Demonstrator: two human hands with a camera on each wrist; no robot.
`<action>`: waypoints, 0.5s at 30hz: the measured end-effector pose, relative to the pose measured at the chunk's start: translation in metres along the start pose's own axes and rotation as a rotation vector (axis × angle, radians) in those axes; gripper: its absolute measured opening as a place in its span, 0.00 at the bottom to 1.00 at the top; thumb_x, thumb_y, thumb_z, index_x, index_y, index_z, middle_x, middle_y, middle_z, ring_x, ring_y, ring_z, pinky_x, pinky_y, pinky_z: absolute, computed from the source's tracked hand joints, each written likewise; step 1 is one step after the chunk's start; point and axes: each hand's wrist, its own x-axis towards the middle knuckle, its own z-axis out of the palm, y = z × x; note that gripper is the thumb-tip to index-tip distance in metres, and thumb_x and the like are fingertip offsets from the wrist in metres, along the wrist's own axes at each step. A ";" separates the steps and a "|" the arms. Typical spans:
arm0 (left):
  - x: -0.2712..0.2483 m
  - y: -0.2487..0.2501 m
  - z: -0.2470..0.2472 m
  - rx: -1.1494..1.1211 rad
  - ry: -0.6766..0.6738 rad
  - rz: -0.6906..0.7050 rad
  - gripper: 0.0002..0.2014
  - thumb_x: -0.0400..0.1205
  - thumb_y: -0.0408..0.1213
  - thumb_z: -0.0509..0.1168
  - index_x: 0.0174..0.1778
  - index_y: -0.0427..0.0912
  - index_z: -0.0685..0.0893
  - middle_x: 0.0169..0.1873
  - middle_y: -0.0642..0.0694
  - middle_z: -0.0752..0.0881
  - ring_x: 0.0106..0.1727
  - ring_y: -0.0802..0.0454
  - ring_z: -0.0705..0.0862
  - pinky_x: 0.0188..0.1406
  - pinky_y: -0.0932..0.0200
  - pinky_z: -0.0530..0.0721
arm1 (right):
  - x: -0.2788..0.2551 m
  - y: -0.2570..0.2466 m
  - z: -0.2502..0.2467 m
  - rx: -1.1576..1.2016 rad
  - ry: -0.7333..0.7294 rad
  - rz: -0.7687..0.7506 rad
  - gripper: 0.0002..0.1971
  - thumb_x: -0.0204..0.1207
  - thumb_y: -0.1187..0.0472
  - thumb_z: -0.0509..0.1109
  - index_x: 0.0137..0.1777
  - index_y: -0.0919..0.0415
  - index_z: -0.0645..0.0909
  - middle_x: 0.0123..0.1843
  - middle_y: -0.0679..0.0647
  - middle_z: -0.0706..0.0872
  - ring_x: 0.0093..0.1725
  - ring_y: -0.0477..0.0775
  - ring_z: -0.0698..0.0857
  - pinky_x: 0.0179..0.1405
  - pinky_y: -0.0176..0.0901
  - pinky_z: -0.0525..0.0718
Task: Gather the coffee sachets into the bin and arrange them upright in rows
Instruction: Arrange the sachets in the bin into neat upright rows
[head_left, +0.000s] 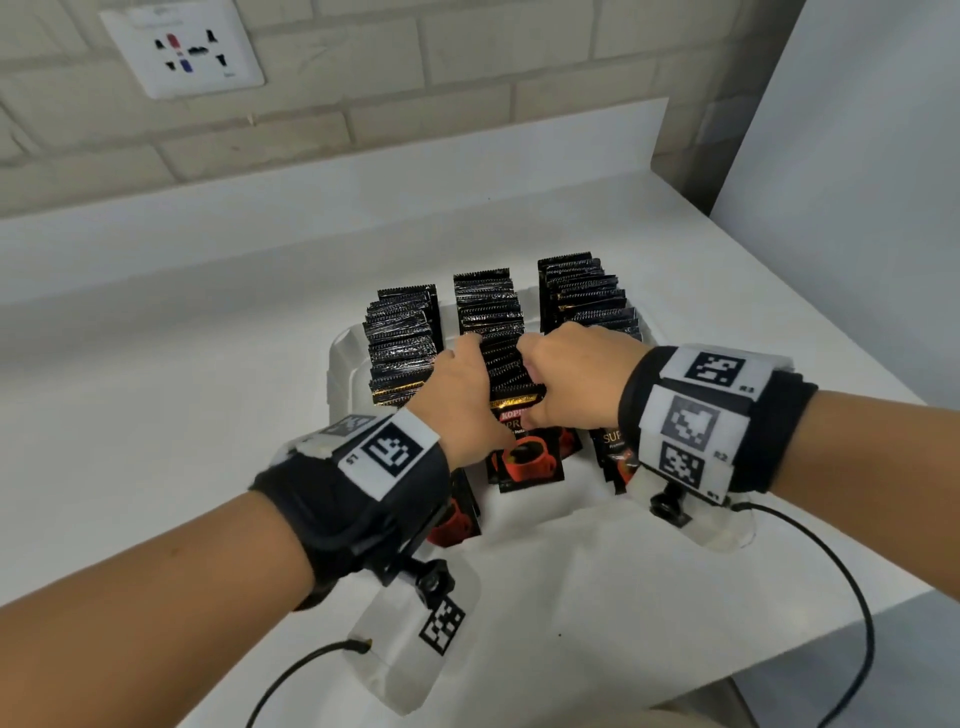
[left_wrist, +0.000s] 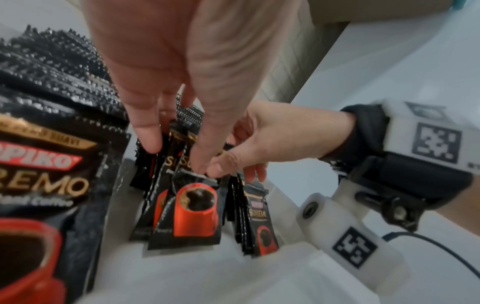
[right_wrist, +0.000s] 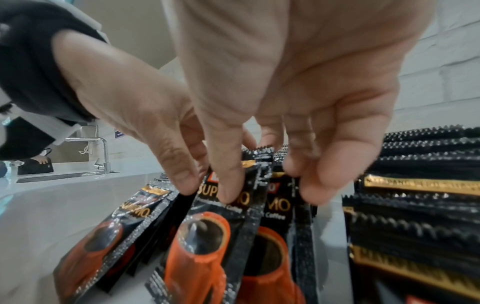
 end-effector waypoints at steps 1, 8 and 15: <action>-0.001 0.001 0.003 -0.001 0.006 -0.016 0.47 0.72 0.36 0.75 0.79 0.40 0.51 0.72 0.39 0.65 0.67 0.45 0.75 0.55 0.60 0.74 | 0.000 0.000 0.001 0.010 0.007 0.012 0.23 0.72 0.47 0.72 0.58 0.60 0.70 0.49 0.54 0.75 0.43 0.54 0.76 0.39 0.45 0.77; -0.001 0.014 0.019 -0.002 0.079 -0.103 0.52 0.74 0.33 0.73 0.82 0.45 0.39 0.72 0.37 0.61 0.56 0.42 0.80 0.46 0.61 0.71 | 0.003 -0.003 0.004 0.156 0.020 0.088 0.27 0.72 0.48 0.72 0.62 0.63 0.65 0.36 0.49 0.70 0.30 0.47 0.71 0.24 0.39 0.70; 0.006 0.014 0.023 -0.030 0.170 -0.140 0.56 0.73 0.31 0.75 0.81 0.46 0.35 0.72 0.36 0.60 0.46 0.52 0.72 0.43 0.64 0.71 | 0.007 0.000 0.004 0.370 -0.003 0.145 0.28 0.74 0.53 0.73 0.65 0.65 0.63 0.49 0.56 0.78 0.44 0.54 0.79 0.35 0.41 0.77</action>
